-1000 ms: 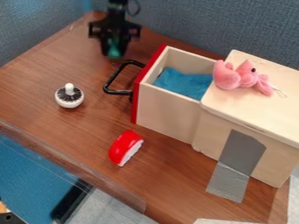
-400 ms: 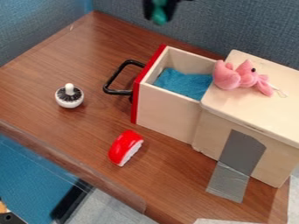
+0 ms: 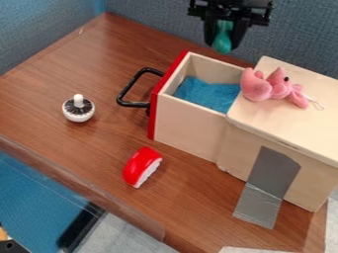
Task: Pick the cucumber toy and put it in the drawer
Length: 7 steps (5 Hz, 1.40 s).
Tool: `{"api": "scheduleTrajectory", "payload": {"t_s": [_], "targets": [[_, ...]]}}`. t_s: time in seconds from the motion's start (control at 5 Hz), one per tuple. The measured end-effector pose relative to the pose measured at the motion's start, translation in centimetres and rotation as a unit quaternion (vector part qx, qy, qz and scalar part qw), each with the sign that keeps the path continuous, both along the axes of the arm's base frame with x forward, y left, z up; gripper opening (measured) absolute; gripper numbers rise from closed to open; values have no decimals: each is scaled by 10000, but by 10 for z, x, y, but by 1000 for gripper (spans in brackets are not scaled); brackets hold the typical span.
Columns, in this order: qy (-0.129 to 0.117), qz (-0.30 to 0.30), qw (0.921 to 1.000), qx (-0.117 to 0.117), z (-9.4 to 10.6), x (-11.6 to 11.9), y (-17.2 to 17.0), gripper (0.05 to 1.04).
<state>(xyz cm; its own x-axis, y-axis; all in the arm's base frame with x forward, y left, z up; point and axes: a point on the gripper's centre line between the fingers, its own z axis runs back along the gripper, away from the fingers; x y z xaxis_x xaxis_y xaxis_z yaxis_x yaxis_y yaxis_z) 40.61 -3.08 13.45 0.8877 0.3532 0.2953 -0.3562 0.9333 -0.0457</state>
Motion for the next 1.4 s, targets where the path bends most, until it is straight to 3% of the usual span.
{"api": "scheduleTrajectory", "payload": {"t_s": [0.2,0.4,0.8,1.2,1.4], "targets": [[63,-112,9999,9,0,-11,-11,449],[319,-118,9994,66,-13,-25,-8,449],[494,-123,9987,-103,-27,-41,-11,449],[608,-131,9980,-93,-55,-37,-12,449],[460,-40,9989,-96,-50,-28,-12,449]]}}
